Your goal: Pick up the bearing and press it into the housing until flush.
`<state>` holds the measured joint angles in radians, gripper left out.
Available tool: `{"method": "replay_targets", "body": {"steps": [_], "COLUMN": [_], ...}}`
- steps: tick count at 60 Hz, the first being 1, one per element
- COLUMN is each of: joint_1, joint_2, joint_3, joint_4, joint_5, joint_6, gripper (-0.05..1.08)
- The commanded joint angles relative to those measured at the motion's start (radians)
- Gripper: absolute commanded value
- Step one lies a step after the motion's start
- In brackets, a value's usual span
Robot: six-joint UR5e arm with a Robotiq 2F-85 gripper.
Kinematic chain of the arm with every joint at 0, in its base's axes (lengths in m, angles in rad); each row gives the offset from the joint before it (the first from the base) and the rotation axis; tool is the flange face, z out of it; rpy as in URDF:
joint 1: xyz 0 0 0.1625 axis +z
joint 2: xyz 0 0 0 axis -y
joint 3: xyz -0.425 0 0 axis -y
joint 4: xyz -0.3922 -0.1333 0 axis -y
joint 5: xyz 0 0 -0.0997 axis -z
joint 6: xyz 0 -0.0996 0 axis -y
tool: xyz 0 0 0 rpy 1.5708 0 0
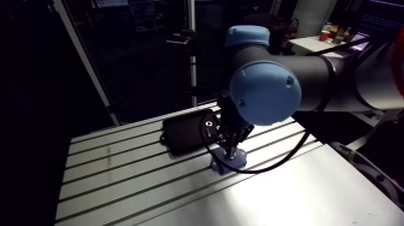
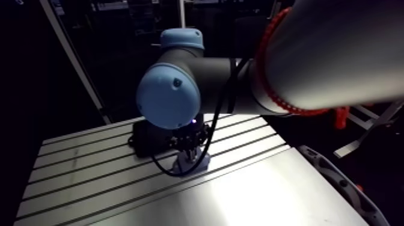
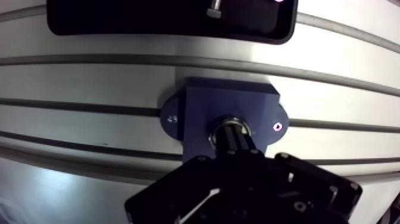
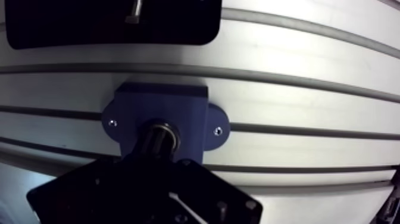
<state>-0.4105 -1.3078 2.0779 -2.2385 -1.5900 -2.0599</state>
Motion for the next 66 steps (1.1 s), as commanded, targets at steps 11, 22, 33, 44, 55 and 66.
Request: {"method": "replay_targets", "body": {"steps": [11,22,33,44,55,66], "joint_1": [0.0,0.001,0.001,0.001,0.001,0.001], "joint_2": [0.0,0.0,0.002,0.005,0.008,0.011], "joint_3": [0.003,0.003,0.005,0.005,0.004,0.005], "joint_4": [0.0,0.0,0.0,0.0,0.0,-0.013], "joint_5": [-0.003,-0.003,-0.003,-0.003,-0.003,-0.003], "joint_6": [-0.016,-0.016,-0.017,-0.016,-0.016,-0.018], "gripper": [1.08,1.08,1.08,1.08,1.08,1.08]}}
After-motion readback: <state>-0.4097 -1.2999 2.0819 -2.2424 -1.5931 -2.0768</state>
